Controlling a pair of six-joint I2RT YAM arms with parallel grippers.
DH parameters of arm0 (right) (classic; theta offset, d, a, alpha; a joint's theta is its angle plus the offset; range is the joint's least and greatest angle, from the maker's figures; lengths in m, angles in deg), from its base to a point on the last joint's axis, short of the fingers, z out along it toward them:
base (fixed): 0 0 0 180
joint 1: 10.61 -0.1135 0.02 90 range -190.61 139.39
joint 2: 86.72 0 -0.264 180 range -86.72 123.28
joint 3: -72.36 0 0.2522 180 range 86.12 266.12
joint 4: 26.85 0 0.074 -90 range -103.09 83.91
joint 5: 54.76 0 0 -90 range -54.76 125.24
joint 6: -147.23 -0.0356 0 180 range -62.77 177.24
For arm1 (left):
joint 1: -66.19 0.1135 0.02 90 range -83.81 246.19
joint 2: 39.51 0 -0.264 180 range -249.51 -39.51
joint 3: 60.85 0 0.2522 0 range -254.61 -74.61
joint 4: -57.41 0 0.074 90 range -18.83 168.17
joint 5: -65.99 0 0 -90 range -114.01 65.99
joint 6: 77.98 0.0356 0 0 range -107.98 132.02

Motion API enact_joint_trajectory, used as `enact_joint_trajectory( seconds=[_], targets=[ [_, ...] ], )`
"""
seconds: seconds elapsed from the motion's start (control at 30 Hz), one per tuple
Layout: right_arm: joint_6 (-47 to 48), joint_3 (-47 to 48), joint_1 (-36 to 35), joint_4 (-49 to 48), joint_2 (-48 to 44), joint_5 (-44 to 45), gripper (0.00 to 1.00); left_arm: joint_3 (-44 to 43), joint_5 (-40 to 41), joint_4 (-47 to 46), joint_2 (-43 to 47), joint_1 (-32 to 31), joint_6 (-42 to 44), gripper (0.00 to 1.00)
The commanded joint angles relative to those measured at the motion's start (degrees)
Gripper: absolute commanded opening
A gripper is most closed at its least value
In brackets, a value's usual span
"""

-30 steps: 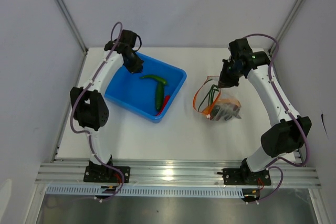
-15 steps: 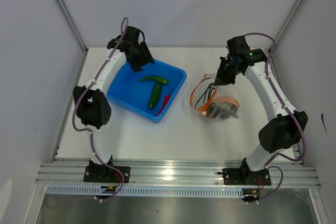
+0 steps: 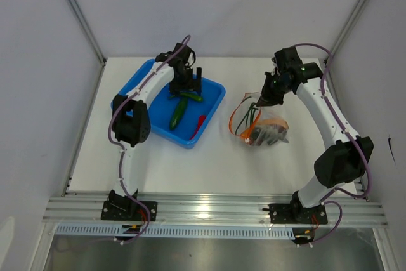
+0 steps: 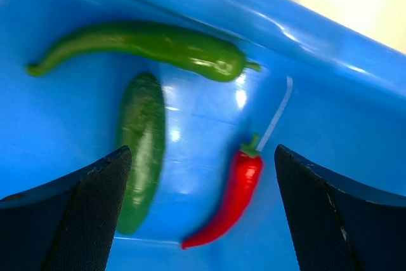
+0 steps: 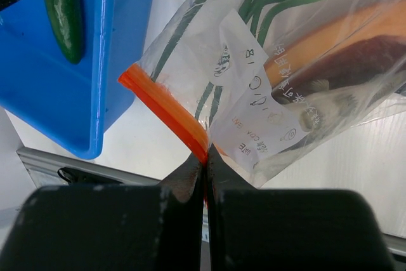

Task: Place the food in the zip-top bag and seal the zipper
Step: Pick up the fake vegetable from the bin.

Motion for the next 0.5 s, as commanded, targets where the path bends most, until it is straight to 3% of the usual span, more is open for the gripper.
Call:
enact_joint_trajectory(
  seconds=[0.0,0.2,0.47],
  targets=[
    [1.39,-0.30,0.57,-0.91,-3.23,-1.11,0.00,-1.46,3.85,-1.12,0.04,0.60,5.99,0.94],
    [1.39,-1.00,0.92,-1.44,-3.32,-1.99,0.00,-1.11,8.51,0.46,-1.01,0.42,8.36,0.89],
    [0.95,-1.00,0.92,-2.05,-3.23,-2.96,0.00,-0.05,9.03,1.07,-3.12,0.34,9.60,0.68]
  ],
)
